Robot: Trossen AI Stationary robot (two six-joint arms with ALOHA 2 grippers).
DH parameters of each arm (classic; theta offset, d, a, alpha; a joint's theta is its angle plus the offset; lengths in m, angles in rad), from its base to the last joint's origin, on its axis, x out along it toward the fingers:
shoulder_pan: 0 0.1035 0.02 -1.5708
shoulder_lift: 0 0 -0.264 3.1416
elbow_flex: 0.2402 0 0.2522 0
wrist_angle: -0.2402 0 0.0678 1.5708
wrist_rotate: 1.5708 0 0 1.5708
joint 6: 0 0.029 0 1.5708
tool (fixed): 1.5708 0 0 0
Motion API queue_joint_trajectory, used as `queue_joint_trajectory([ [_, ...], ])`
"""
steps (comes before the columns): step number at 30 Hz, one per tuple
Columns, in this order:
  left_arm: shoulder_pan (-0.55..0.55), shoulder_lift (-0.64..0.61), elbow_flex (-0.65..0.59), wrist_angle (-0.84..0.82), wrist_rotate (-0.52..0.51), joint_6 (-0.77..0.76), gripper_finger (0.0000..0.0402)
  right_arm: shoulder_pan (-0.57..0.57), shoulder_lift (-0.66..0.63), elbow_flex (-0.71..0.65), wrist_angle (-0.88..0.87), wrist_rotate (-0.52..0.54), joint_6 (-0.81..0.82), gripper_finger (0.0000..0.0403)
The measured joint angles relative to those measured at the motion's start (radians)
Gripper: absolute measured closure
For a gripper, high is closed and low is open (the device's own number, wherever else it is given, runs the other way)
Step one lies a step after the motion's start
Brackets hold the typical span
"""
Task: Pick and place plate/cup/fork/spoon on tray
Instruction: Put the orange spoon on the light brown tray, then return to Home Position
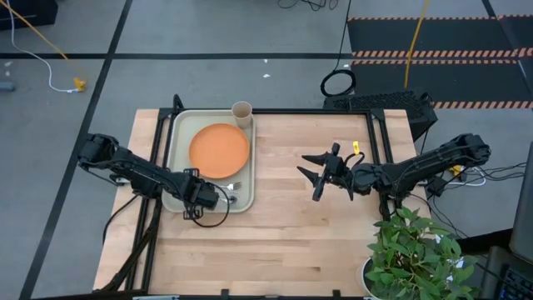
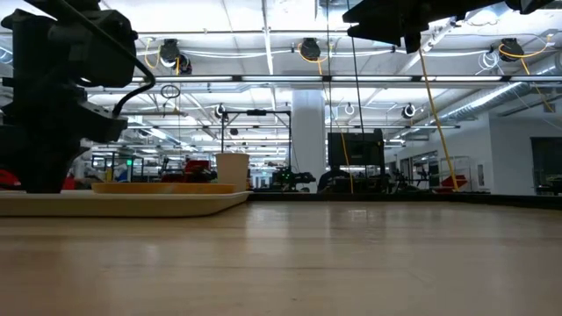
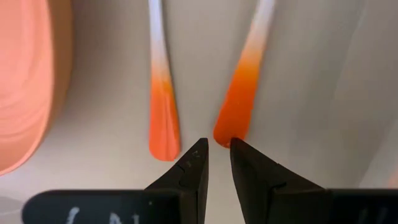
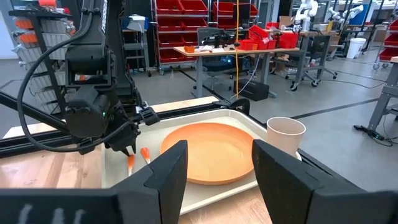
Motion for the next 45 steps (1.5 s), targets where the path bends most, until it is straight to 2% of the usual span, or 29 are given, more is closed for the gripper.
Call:
queue_joint_trajectory([
  [31,0.0,0.0,0.034,-0.033,-0.003,-0.003,0.033,0.0,0.0,0.0,0.0,-0.001,0.0,0.0231],
  [41,0.0,-0.014,0.182,-0.068,-0.011,0.041,0.033,0.0,0.0,0.0,0.0,-0.01,-0.046,0.0231],
  [45,0.0,-0.058,0.261,-0.057,-0.103,0.118,0.033,0.0,0.0,0.0,-0.001,-0.065,-0.091,0.0233],
])
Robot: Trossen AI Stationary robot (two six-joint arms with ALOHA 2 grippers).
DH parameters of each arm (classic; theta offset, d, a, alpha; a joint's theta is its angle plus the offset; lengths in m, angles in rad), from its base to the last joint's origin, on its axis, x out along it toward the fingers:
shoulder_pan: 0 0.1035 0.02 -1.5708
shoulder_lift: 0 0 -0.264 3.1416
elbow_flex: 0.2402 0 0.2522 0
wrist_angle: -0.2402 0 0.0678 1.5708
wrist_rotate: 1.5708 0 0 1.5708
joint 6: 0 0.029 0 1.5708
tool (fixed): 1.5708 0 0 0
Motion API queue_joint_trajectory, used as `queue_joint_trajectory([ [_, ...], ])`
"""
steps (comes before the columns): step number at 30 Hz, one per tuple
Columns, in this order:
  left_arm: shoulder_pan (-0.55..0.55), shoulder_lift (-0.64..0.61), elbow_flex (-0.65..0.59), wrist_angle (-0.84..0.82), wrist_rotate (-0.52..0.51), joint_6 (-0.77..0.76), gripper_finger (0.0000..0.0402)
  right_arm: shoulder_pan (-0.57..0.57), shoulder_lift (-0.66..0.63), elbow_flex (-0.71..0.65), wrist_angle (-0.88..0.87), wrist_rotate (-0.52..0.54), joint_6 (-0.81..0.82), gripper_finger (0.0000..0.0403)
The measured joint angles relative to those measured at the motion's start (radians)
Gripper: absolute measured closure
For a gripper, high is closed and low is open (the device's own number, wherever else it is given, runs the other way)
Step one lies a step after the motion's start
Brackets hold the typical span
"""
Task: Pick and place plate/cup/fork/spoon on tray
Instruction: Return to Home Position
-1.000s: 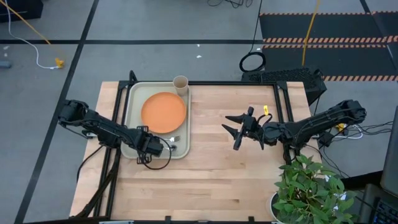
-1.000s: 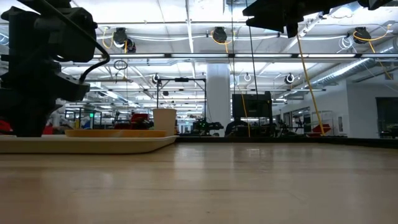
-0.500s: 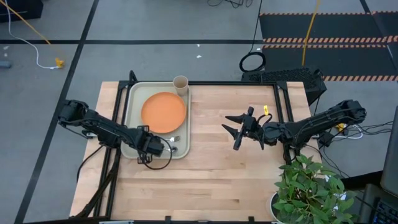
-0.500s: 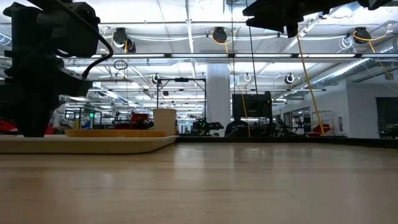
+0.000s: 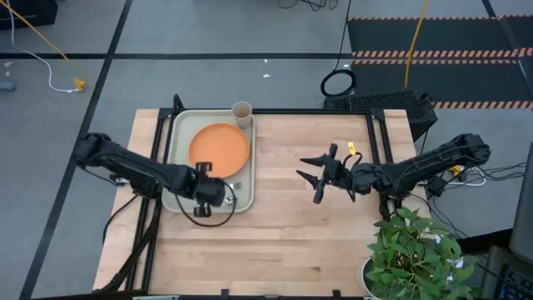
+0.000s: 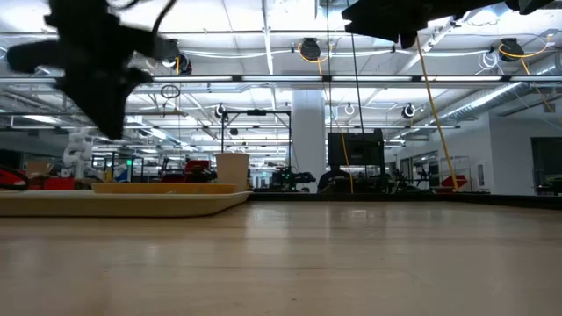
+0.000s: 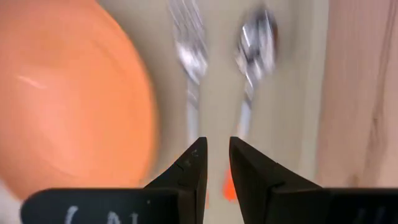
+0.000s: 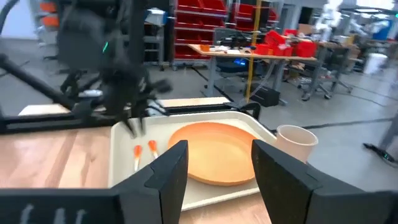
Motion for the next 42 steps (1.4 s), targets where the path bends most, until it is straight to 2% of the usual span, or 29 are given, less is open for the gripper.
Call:
queue_joint_trajectory([
  [4,0.001,-0.1,0.034,0.088,-0.146,0.085,0.033,0.0,0.0,0.0,-0.005,-0.012,-0.041,0.0254],
  [8,0.008,-0.241,-0.005,0.335,-0.244,0.208,0.033,0.0,-0.002,0.0,-0.002,-0.014,-0.05,0.0298],
  [12,0.028,-0.353,-0.095,0.622,-0.234,0.385,0.0337,0.0,-0.027,0.0,-0.02,-0.013,-0.123,0.0355],
  [14,0.047,-0.4,-0.146,0.729,-0.222,0.438,0.0352,0.0,-0.045,0.0,-0.047,-0.012,-0.172,0.0385],
  [16,0.07,-0.442,-0.205,0.821,-0.209,0.453,0.0374,0.0,-0.061,0.0,-0.066,-0.011,-0.202,0.0398],
  [18,0.088,-0.476,-0.27,0.92,-0.205,0.467,0.0393,0.0,-0.072,0.0,-0.089,-0.012,-0.219,0.0395],
  [20,0.108,-0.502,-0.323,1.003,-0.186,0.481,0.0395,0.0,-0.074,0.0,-0.117,-0.014,-0.231,0.0394],
  [23,0.127,-0.539,-0.382,1.04,-0.138,0.469,0.0393,0.0,-0.075,-0.035,-0.107,-0.086,-0.244,0.0401],
  [26,0.132,-0.564,-0.425,1.066,-0.125,0.441,0.0397,0.0,-0.074,-0.098,-0.019,-0.146,-0.251,0.0401],
  [32,0.132,-0.609,-0.508,1.1,-0.074,0.398,0.0393,0.0,-0.088,-0.224,0.134,-0.147,-0.259,0.0402],
  [37,0.132,-0.613,-0.611,1.242,0.001,0.366,0.0398,0.0,-0.123,-0.316,0.216,-0.178,-0.268,0.0402],
  [42,0.132,-0.612,-0.709,1.386,0.007,0.322,0.0393,0.001,-0.168,-0.414,0.35,-0.256,-0.267,0.0403],
])
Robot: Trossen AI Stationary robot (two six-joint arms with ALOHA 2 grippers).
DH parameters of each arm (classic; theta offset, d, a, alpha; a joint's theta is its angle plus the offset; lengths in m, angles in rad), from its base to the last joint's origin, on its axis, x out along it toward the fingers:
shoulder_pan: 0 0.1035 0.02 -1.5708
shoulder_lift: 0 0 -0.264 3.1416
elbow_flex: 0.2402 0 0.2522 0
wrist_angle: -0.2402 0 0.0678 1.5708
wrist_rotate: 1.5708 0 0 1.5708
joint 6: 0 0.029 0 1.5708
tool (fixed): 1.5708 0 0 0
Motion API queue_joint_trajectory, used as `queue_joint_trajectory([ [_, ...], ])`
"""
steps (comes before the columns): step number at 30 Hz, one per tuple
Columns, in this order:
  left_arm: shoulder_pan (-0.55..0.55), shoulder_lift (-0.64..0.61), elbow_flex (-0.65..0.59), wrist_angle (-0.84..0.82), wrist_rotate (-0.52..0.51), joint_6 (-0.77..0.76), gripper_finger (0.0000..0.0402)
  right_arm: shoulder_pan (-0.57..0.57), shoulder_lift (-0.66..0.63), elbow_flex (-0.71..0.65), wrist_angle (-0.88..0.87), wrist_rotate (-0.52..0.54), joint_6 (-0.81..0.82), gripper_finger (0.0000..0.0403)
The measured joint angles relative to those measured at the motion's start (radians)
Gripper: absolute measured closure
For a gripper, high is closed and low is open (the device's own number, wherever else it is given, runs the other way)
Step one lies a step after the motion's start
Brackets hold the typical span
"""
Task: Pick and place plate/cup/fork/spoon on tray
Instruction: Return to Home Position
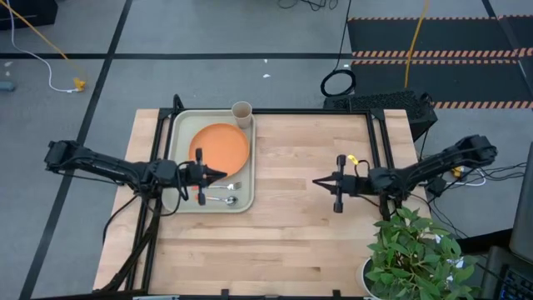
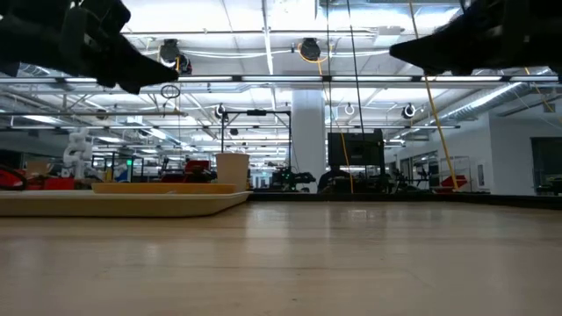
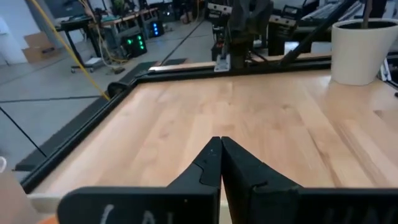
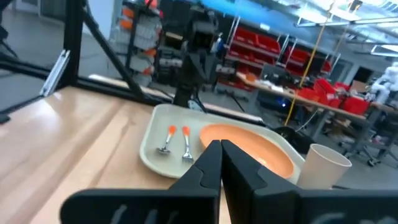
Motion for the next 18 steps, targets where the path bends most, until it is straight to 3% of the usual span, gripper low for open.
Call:
queue_joint_trajectory([
  [10,-0.013,0.0,-0.103,0.134,0.007,-0.069,0.0395,0.0,-0.146,-0.158,0.109,-0.072,0.025,0.0403],
  [18,-0.046,-0.015,-0.103,0.142,0.008,-0.073,0.0398,-0.001,-0.357,-0.2,0.007,-0.07,0.021,0.0403],
])
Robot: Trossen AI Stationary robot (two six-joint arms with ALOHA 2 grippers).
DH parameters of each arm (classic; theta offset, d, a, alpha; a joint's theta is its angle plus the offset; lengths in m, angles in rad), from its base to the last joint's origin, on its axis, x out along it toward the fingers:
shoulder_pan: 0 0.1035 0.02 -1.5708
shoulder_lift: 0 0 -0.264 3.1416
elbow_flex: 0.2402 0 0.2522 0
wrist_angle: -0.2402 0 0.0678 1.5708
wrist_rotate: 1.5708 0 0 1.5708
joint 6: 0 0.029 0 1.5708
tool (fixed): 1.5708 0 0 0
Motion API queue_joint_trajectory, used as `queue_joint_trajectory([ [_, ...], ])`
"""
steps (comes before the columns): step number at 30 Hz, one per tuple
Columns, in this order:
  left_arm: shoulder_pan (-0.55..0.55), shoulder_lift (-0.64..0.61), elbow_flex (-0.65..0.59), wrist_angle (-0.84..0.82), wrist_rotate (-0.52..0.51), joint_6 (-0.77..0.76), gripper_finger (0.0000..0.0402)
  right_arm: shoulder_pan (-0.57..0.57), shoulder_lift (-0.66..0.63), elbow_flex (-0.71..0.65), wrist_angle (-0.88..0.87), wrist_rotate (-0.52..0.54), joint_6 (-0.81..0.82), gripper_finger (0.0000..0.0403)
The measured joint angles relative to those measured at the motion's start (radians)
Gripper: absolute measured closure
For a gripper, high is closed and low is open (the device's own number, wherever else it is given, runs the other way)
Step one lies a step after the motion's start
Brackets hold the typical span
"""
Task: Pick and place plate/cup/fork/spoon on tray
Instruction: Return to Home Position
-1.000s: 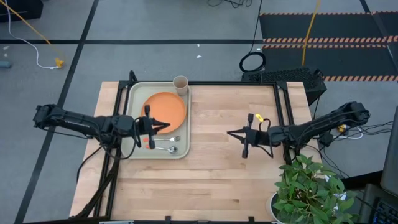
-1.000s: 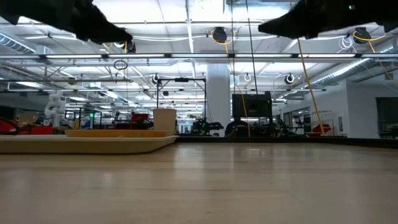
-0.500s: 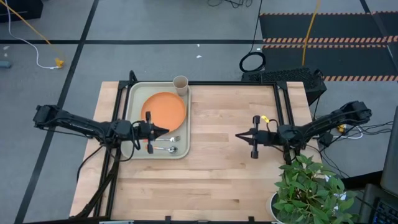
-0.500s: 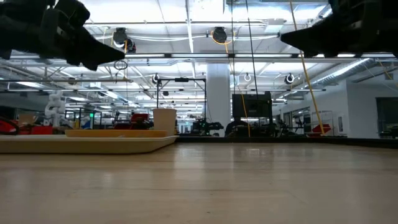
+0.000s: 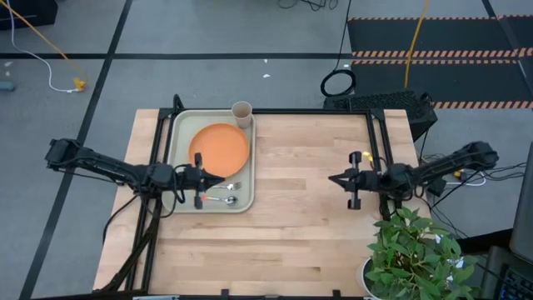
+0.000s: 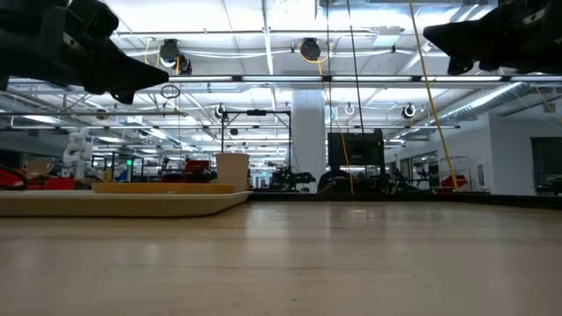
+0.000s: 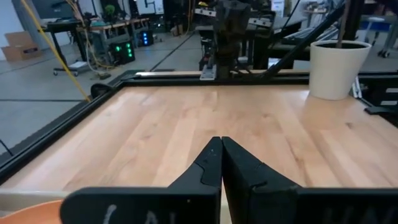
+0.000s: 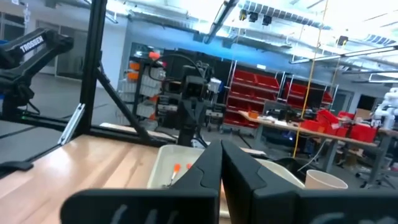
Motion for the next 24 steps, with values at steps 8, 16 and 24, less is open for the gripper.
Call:
queue_joint_trajectory([
  [8,-0.022,-0.031,0.0,-0.016,0.0,0.003,0.0397,0.0,-0.206,-0.001,-0.197,0.0,0.028,0.0403],
  [16,-0.042,-0.031,0.0,0.013,0.0,-0.029,0.0389,0.0,-0.36,-0.003,-0.441,-0.003,0.079,0.0403],
  [24,-0.059,-0.031,0.0,0.047,0.0,-0.041,0.0388,-0.021,-0.434,-0.004,-0.507,-0.112,0.099,0.0403],
])
